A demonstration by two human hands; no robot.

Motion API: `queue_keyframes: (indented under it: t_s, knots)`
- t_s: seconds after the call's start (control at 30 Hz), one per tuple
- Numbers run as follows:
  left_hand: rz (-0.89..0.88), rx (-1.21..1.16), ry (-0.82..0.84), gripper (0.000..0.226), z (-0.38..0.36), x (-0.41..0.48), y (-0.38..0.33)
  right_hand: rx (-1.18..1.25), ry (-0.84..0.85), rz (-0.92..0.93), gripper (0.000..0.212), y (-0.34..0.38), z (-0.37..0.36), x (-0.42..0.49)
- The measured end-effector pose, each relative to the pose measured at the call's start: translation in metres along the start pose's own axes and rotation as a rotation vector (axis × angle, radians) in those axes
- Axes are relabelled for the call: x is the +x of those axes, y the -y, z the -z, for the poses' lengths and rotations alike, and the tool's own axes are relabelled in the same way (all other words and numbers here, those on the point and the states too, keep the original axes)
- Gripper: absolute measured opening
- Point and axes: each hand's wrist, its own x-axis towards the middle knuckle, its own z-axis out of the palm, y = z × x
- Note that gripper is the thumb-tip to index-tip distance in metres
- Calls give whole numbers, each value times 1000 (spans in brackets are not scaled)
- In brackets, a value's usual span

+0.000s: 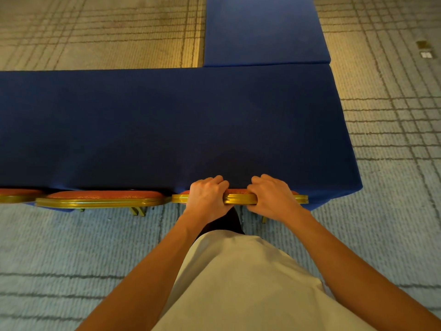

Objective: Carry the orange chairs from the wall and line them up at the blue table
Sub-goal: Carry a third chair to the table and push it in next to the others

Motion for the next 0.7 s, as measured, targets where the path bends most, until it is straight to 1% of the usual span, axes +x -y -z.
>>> queue_keyframes:
  t_s: [0.13,0.2,0.33,0.43,0.6,0.7]
  knots:
    - [28,2,62,38,-1,-7,-2,63,91,-2,16,0,0,-1]
    - [27,7,79,37,-2,-11,-3,76,89,-7,16,2,-3,-5]
    - [33,-1,113,35,3,-11,-2,23,83,16,22,2,-3,-8]
    - [40,-10,144,36,4,-10,-6,5,89,19,21,-1,-1,-11]
    - [118,-43,168,38,-2,-8,-5,-17,59,14,19,1,-4,-8]
    - [142,-55,141,42,-11,-12,-9,-21,55,-15,19,0,-12,-9]
